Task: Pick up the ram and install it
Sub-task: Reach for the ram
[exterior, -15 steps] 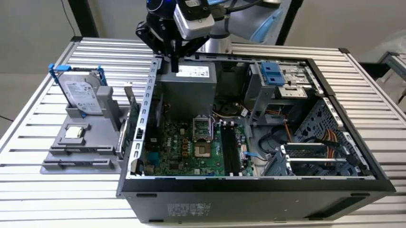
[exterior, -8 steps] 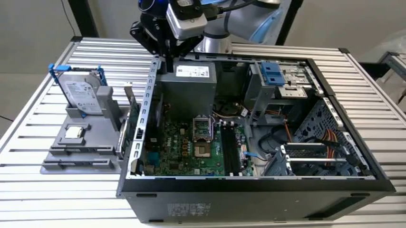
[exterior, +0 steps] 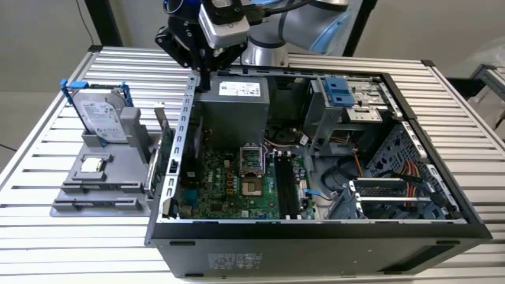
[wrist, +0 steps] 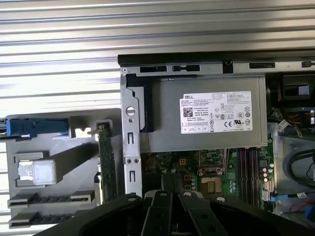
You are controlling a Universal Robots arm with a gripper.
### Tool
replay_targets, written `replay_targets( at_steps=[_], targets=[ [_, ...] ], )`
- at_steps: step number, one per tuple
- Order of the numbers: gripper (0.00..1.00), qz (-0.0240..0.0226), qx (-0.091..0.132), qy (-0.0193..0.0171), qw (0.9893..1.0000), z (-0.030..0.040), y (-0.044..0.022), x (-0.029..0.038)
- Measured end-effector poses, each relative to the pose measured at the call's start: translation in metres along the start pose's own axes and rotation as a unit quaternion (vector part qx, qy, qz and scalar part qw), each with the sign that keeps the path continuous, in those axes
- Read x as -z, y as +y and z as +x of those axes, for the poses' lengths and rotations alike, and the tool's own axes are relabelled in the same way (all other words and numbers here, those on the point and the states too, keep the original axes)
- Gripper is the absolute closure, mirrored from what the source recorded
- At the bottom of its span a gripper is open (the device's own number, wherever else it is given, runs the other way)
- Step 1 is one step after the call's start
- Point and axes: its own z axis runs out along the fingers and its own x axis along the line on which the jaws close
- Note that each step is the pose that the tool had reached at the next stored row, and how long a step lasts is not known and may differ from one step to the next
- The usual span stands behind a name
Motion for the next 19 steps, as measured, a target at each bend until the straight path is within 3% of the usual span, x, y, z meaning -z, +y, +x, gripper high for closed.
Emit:
replay_targets(
  at_steps=[19],
  targets=[
    [1.0,0.0001,0.0,0.0009,1.0,0.0198,-0.0014,0.0004]
  ],
)
